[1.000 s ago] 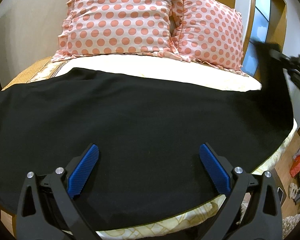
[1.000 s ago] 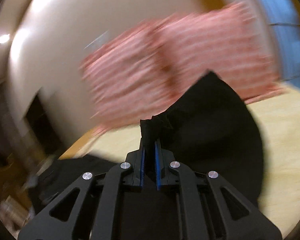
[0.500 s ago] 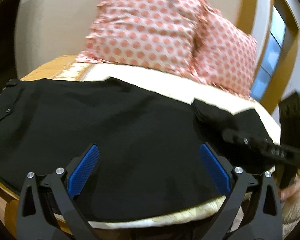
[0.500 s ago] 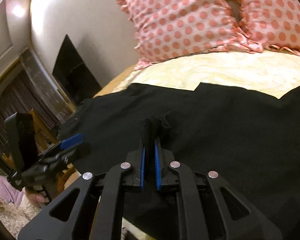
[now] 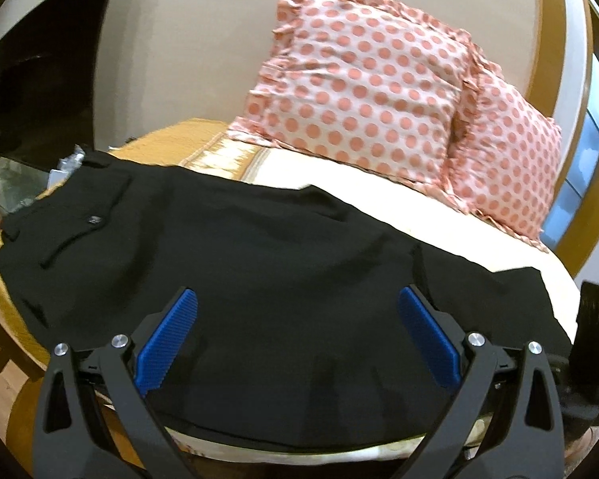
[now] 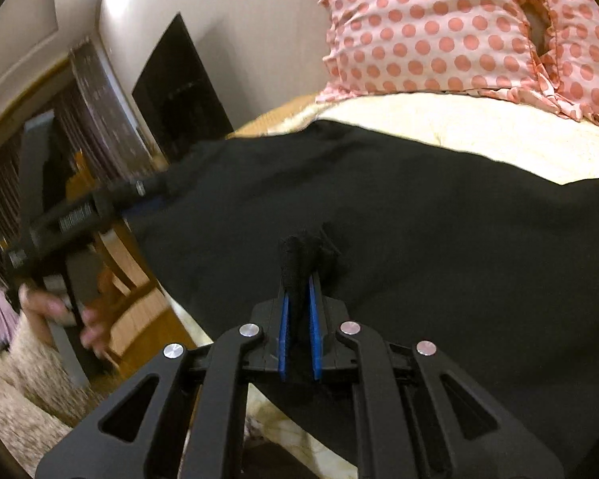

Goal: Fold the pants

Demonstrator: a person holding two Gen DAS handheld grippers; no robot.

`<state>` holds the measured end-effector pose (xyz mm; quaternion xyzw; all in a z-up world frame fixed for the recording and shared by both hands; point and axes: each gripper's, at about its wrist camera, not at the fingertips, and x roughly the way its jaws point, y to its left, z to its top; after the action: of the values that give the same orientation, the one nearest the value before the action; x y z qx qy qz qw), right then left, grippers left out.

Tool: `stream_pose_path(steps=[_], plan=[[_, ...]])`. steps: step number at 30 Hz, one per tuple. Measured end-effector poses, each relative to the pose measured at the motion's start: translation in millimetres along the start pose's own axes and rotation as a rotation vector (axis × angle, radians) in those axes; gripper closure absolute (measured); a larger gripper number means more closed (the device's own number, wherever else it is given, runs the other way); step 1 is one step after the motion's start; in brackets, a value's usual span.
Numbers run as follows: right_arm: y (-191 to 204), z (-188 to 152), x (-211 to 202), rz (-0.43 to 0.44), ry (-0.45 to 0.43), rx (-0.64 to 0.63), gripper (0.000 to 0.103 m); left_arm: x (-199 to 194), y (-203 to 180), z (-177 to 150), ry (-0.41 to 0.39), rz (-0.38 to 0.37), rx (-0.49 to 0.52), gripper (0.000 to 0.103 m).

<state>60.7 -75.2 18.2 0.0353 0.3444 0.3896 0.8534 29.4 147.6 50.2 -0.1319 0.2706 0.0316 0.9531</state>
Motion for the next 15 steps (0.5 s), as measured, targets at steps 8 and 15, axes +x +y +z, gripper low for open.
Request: stream_pose_path(steps=[8,15], plan=[[-3,20,-30,0.002,-0.086,0.013,0.074,-27,45,19,-0.098,0.123,-0.088,0.002],[19,15,5,-0.248,0.057,-0.187,0.071,-40,100,24,-0.098,0.214,-0.244,0.002]])
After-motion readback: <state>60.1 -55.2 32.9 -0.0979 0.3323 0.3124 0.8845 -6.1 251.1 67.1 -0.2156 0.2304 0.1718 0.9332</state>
